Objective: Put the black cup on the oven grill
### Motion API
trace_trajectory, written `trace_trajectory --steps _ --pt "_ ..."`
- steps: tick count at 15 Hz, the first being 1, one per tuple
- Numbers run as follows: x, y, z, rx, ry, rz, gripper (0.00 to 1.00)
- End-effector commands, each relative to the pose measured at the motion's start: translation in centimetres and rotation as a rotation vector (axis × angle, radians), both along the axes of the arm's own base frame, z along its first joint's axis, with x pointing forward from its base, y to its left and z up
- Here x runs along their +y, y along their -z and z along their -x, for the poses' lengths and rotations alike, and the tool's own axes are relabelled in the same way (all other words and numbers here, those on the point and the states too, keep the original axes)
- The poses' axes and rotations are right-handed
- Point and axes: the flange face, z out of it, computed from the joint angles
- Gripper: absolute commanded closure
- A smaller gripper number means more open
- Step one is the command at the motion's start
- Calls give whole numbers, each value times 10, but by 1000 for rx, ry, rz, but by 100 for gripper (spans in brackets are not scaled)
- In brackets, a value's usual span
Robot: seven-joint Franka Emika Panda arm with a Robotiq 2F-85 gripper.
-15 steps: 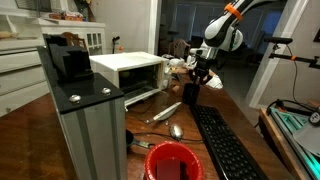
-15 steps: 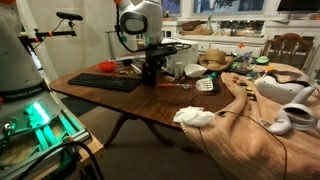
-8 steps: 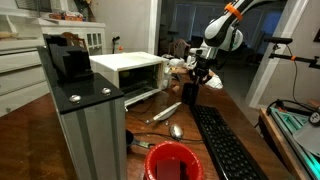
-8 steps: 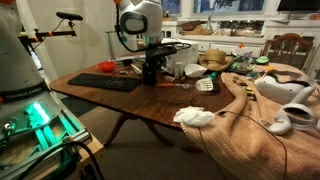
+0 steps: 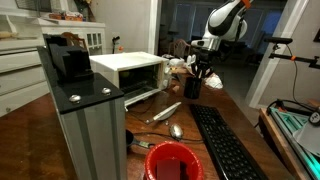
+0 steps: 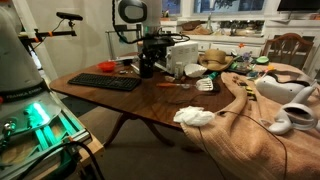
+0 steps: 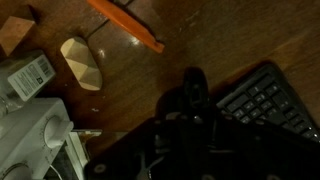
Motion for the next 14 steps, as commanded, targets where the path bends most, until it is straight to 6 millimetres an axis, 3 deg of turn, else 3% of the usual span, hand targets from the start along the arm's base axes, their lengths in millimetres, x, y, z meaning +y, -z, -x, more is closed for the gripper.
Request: trace_trajectory --steps 1,8,14 --pt "11 -45 12 21 40 -6 95" --pt "42 -138 6 4 150 17 95" --pt "71 -201 -28 -81 372 -8 95"
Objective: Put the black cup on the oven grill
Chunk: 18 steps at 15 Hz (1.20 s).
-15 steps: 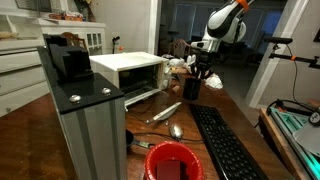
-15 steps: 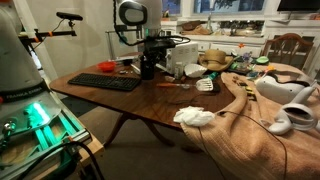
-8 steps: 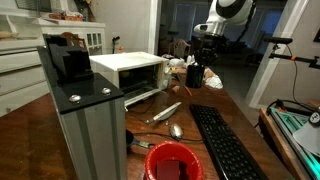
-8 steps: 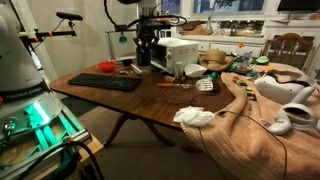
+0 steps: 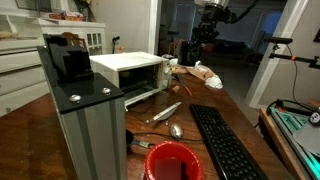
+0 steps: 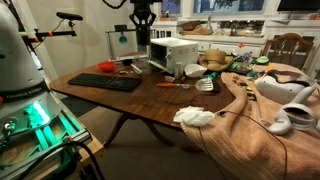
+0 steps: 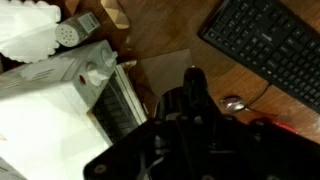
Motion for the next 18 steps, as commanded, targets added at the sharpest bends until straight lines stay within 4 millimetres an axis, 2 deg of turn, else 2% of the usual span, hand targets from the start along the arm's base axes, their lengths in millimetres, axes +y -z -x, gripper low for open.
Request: trace_trajectory --steps 1,7,18 --pt "12 -34 -21 -26 139 -10 95" --pt "11 -54 -66 -56 365 -40 95" --pt "-4 -36 -151 -110 605 25 95"
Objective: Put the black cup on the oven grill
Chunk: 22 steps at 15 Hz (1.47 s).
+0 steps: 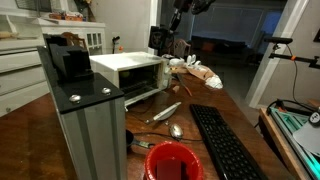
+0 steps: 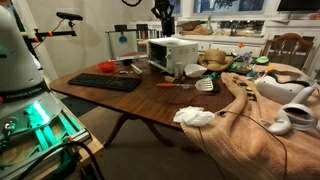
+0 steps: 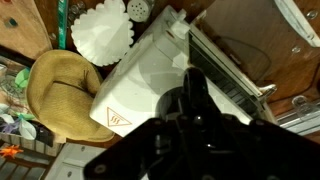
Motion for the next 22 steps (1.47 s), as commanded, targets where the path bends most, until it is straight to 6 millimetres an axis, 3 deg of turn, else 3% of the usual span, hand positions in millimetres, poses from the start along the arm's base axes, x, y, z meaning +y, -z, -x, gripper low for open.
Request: trace_trajectory --steps 1,9,22 --pt "-4 1 -30 -9 68 28 95" --pt "-5 20 -66 13 136 35 95" --pt "-7 37 -81 72 147 18 95"
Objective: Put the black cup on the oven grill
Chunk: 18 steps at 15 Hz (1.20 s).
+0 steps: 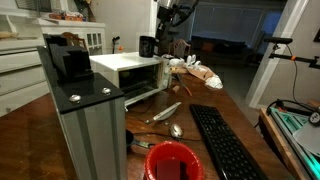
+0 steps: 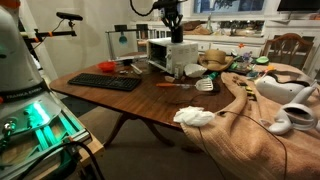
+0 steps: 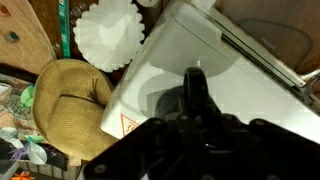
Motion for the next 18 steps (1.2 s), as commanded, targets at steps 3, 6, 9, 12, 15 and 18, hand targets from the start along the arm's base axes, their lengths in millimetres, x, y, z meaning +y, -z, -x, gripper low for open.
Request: trace_trajectory --steps 3,6,9,12,15,18 --pt "-4 -4 -7 22 9 3 95" --pt "-5 -2 -6 24 6 2 95" --pt "-5 -4 -5 27 0 -2 56" --pt "0 -14 1 17 -24 -2 40" --pt "6 -29 16 12 -62 3 17" --pt "8 -38 46 28 -88 -1 0"
